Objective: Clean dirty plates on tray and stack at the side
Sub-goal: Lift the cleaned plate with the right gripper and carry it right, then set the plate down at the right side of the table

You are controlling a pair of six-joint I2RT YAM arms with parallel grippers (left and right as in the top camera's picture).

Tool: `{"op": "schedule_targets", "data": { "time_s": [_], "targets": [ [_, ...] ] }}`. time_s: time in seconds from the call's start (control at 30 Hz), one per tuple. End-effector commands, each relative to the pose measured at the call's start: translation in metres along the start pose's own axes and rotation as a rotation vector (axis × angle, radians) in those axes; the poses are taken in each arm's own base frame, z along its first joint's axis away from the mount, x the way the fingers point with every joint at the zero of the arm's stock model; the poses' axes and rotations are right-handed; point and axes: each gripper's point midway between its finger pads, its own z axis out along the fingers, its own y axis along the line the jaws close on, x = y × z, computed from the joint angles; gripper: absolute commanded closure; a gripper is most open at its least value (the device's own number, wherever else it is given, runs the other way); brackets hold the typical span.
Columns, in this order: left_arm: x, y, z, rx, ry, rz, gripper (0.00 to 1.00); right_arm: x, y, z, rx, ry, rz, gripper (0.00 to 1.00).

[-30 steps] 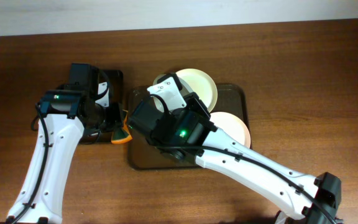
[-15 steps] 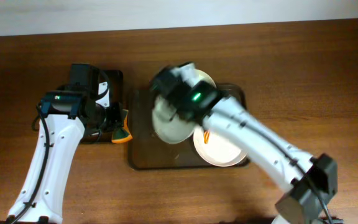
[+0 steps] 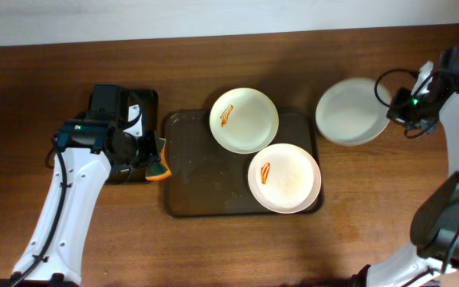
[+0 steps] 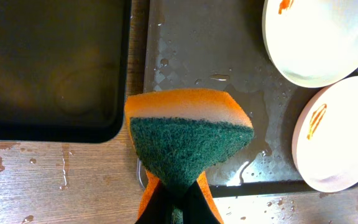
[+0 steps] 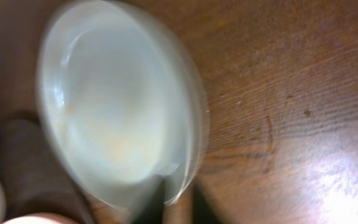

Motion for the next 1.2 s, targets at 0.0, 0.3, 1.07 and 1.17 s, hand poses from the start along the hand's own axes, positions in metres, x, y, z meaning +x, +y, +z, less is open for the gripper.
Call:
{"op": "schedule_targets", "data": {
  "time_s": [0.0, 0.3, 1.07, 1.17],
  "targets": [
    [-0.001, 0.0, 0.0, 0.011, -0.003, 0.012, 1.0, 0.01, -0.006, 0.02, 0.021, 0.052, -0.007, 0.48],
    [-0.001, 0.0, 0.0, 0.012, -0.006, 0.012, 1.0, 0.068, 0.21, 0.017, -0.33, 0.094, -0.573, 0.16],
    [-0.002, 0.0, 0.0, 0.013, -0.008, 0.012, 1.0, 0.134, 0.248, 0.104, -0.154, 0.262, -0.368, 0.81],
    [-0.002, 0.0, 0.0, 0.013, -0.008, 0.012, 1.0, 0.142, 0.262, 0.104, -0.171, 0.253, -0.404, 0.93]
  ]
}}
